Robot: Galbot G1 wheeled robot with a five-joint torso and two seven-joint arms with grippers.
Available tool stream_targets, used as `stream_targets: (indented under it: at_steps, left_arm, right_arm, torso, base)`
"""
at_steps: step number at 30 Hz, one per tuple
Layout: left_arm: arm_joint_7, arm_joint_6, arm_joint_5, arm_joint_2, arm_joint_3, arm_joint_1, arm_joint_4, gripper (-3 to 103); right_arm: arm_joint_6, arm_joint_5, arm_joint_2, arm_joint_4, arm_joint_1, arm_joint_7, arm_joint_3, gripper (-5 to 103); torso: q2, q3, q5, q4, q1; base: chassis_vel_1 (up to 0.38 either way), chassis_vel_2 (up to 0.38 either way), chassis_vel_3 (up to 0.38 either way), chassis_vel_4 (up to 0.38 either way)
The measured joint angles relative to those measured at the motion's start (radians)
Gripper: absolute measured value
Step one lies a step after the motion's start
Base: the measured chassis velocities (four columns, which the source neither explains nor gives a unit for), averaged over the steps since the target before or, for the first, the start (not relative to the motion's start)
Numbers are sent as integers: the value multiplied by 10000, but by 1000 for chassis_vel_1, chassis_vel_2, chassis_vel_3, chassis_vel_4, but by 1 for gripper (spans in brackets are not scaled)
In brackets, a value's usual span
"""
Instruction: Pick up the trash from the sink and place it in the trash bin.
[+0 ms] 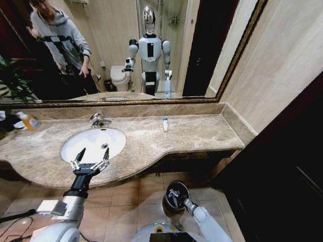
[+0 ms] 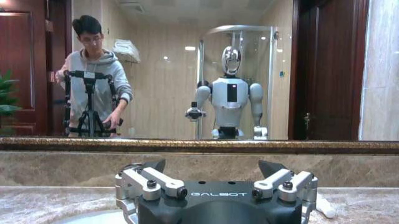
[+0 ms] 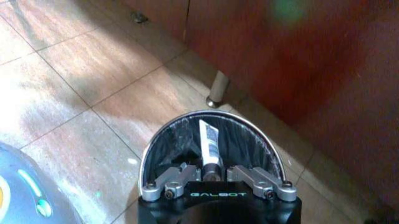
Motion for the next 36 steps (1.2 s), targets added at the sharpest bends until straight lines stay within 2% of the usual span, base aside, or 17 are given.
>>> stream_targets:
  at_steps: [14, 15, 17, 21, 22, 24, 26, 27, 28, 32, 34, 36]
  left_arm:
    - [0, 0, 0, 0, 0, 0, 0, 100]
    - [0, 0, 0, -1, 0, 0, 0, 100]
    - [0, 0, 0, 0, 0, 0, 0, 100]
    - [0, 0, 0, 0, 0, 0, 0, 100]
    - [0, 0, 0, 0, 0, 0, 0, 100]
    - [0, 0, 0, 0, 0, 0, 0, 100]
    - [0, 0, 0, 0, 0, 0, 0, 100]
    - [0, 0, 0, 0, 0, 0, 0, 100]
    - [0, 0, 0, 0, 0, 0, 0, 100]
    - [0, 0, 0, -1, 0, 0, 0, 100]
    - [0, 0, 0, -1, 0, 0, 0, 100]
    - [0, 0, 0, 0, 0, 0, 0, 100]
  right_arm:
    - [47, -25, 51, -185, 67, 49, 108, 14]
    - [46, -37, 51, -166, 56, 49, 114, 19]
    - [46, -47, 50, -144, 43, 49, 120, 19]
    - [41, -40, 47, -45, -15, 88, 151, 41]
    - [41, -40, 47, -45, -15, 88, 151, 41]
    - [40, -20, 31, 10, -56, 103, 158, 51]
    - [40, -12, 20, 30, -76, 106, 160, 51]
    - [39, -1, -2, 48, -105, 111, 161, 62]
    - [39, 7, -13, 66, -125, 116, 166, 62]
    - [41, 63, -80, 153, -216, 126, 172, 84]
    - [44, 85, -91, 167, -233, 127, 174, 84]
    - [54, 126, -102, 190, -264, 131, 179, 94]
  torso:
    - [0, 0, 2, 0, 0]
    - [0, 0, 1, 0, 0]
    - [0, 0, 1, 0, 0]
    - [0, -1, 1, 0, 0]
    - [0, -1, 1, 0, 0]
    - [0, -1, 1, 0, 0]
    - [0, -1, 1, 0, 0]
    - [0, 0, 2, 0, -1]
    - [0, -1, 1, 0, 0]
    - [0, -1, 1, 0, 0]
    - [0, -1, 1, 0, 0]
    - [0, -1, 1, 0, 0]
  base:
    - [0, 0, 0, 0]
    - [0, 0, 0, 0]
    - [0, 0, 0, 0]
    - [0, 0, 0, 0]
    - [0, 0, 0, 0]
    - [0, 0, 0, 0]
    - [0, 0, 0, 0]
    - [0, 0, 0, 0]
    - [0, 0, 0, 0]
    - [0, 0, 0, 0]
    - [0, 0, 0, 0]
    - [0, 0, 0, 0]
